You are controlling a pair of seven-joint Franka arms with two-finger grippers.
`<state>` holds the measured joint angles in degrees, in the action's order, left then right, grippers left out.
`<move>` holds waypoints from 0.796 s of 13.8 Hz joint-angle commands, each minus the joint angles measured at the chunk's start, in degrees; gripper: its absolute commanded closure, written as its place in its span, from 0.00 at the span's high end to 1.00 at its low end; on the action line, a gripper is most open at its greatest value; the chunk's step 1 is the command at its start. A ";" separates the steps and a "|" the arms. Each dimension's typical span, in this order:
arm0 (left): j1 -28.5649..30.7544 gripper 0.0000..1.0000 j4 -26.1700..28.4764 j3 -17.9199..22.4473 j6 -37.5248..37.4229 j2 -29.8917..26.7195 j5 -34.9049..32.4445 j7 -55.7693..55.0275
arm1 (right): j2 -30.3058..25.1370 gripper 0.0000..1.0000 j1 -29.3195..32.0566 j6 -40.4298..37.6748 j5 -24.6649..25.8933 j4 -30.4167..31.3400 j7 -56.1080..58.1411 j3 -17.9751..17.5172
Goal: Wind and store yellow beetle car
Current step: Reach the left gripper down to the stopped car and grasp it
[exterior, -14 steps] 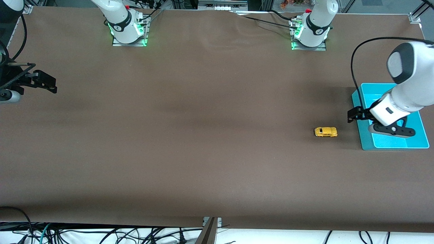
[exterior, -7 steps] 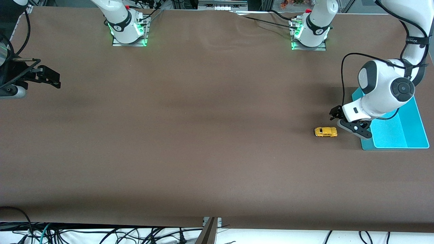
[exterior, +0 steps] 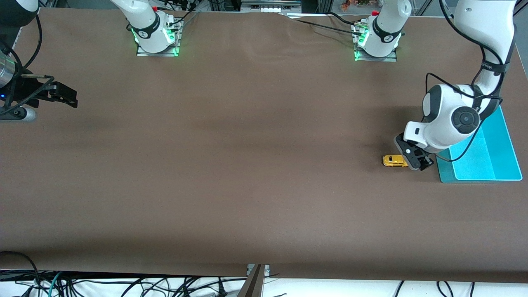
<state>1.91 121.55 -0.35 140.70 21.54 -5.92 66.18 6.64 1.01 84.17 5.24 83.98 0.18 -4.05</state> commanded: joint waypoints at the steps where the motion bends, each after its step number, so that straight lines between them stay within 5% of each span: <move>1: -1.11 0.99 -0.53 0.17 1.67 1.75 -0.41 11.31 | -0.40 1.00 -0.40 0.11 -0.58 0.22 -0.70 0.44; 8: -1.47 0.93 -0.96 0.96 3.62 6.06 0.47 16.00 | -0.40 1.00 -0.31 0.20 -0.49 0.22 -0.61 0.44; 9: -1.47 0.83 -0.97 0.97 3.62 6.06 0.47 16.00 | -0.40 1.00 -0.31 0.20 -0.58 0.22 -0.88 0.44; 11: -1.47 0.31 -1.05 1.31 3.62 6.06 0.56 16.00 | -0.40 1.00 -0.31 0.29 -0.58 0.22 -1.05 0.44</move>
<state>0.58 121.32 0.39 144.16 27.28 -5.92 80.40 6.64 1.01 84.26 5.24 83.98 0.06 -3.99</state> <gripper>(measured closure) 0.264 0.000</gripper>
